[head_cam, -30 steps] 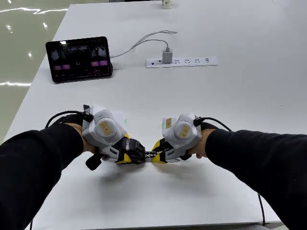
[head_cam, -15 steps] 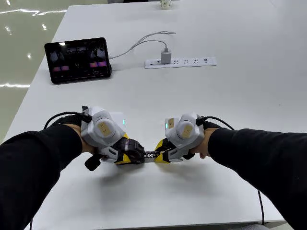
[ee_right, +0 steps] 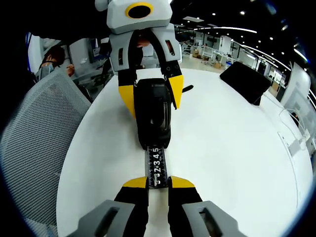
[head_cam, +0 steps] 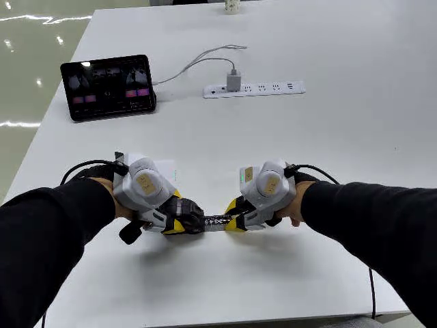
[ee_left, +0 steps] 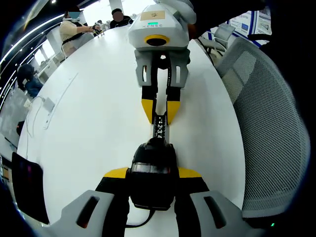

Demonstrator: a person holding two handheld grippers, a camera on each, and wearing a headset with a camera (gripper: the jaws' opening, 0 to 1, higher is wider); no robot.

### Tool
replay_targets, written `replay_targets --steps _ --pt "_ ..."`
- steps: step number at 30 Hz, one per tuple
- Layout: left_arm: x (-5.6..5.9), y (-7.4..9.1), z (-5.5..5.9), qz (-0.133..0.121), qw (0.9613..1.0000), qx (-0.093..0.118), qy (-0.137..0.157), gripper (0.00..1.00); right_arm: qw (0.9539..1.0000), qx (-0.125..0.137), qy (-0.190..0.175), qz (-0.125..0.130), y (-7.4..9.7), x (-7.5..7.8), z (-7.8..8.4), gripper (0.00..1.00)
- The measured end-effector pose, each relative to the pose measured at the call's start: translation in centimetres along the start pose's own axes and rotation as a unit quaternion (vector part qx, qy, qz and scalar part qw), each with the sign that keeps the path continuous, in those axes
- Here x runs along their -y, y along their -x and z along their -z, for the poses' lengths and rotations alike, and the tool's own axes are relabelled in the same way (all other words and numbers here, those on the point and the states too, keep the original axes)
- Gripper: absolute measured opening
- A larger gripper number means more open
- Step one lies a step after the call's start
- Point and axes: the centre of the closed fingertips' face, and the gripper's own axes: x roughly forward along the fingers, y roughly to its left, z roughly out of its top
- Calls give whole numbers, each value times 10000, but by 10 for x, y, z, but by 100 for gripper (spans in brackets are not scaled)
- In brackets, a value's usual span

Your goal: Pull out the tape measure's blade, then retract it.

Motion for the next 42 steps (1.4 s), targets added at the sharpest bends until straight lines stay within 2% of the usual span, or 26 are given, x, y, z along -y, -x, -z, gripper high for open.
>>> replay_targets --steps 42 --pt "0 -1 0 -18 10000 -16 9 29 9999 -110 -77 6 28 -1 26 11"
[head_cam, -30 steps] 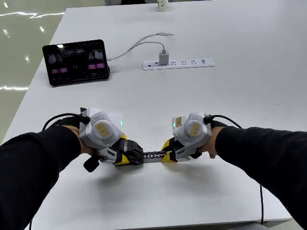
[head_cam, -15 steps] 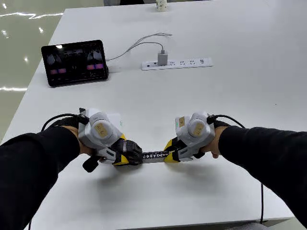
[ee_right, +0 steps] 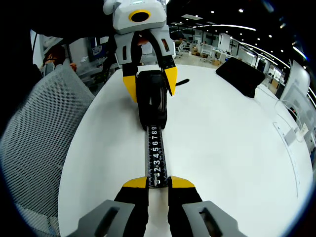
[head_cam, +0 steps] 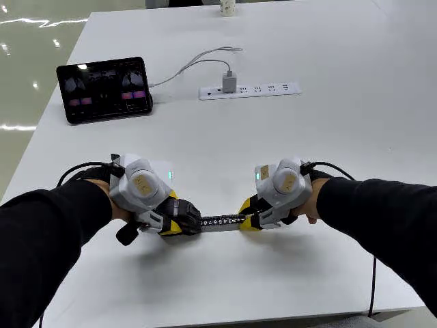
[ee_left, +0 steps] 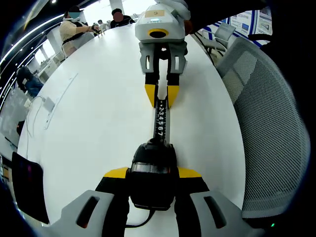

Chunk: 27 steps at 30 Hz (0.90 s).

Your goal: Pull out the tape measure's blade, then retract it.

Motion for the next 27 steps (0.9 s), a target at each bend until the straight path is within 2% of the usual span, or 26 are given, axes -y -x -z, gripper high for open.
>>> replay_targets --steps 14,27 --pt "0 0 1 -12 10000 52 21 29 10000 -33 -44 28 9 5 13 11" --pt "1 0 1 -20 10000 57 25 29 9999 -58 -85 21 13 5 18 11"
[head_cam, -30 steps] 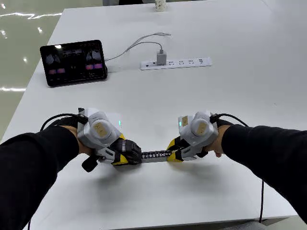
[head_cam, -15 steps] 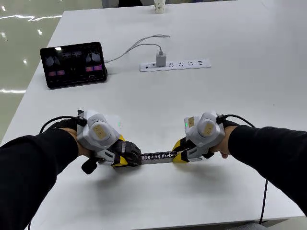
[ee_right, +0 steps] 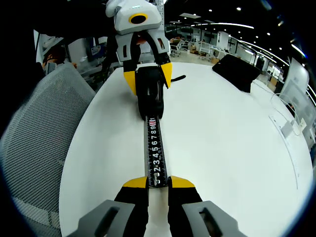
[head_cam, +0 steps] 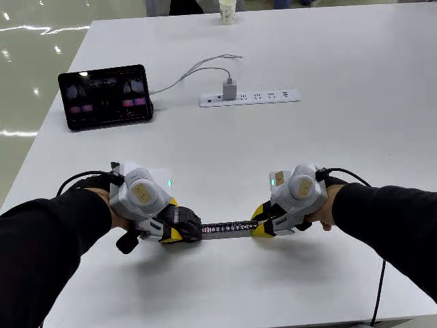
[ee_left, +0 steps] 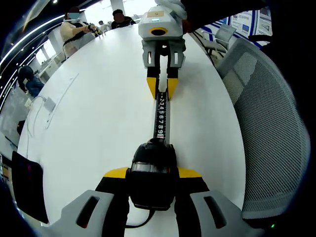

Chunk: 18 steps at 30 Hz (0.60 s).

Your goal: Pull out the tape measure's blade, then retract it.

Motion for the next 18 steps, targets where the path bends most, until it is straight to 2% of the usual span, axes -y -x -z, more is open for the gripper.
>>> replay_targets --steps 18 --pt "-1 0 -1 -10 10000 9 4 29 10000 -15 -27 23 12 0 11 10"
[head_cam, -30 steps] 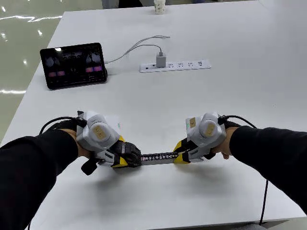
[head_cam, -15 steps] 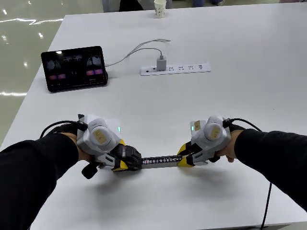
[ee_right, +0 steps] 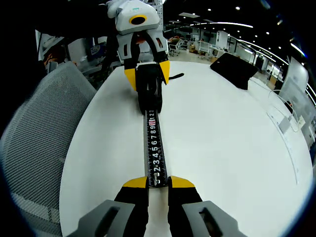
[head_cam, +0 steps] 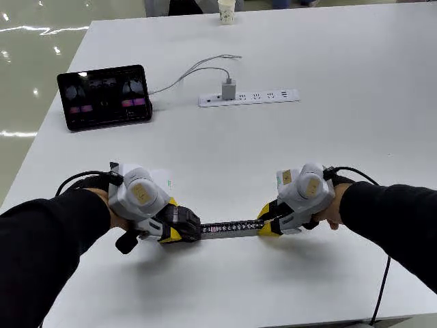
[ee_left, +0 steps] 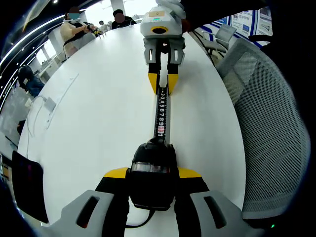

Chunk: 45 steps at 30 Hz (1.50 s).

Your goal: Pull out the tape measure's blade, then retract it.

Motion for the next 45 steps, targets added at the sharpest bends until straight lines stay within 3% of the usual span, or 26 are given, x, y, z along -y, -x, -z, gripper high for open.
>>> replay_targets --steps 45 --pt "1 1 0 -35 10000 36 7 29 9999 -87 -28 120 21 3 28 10"
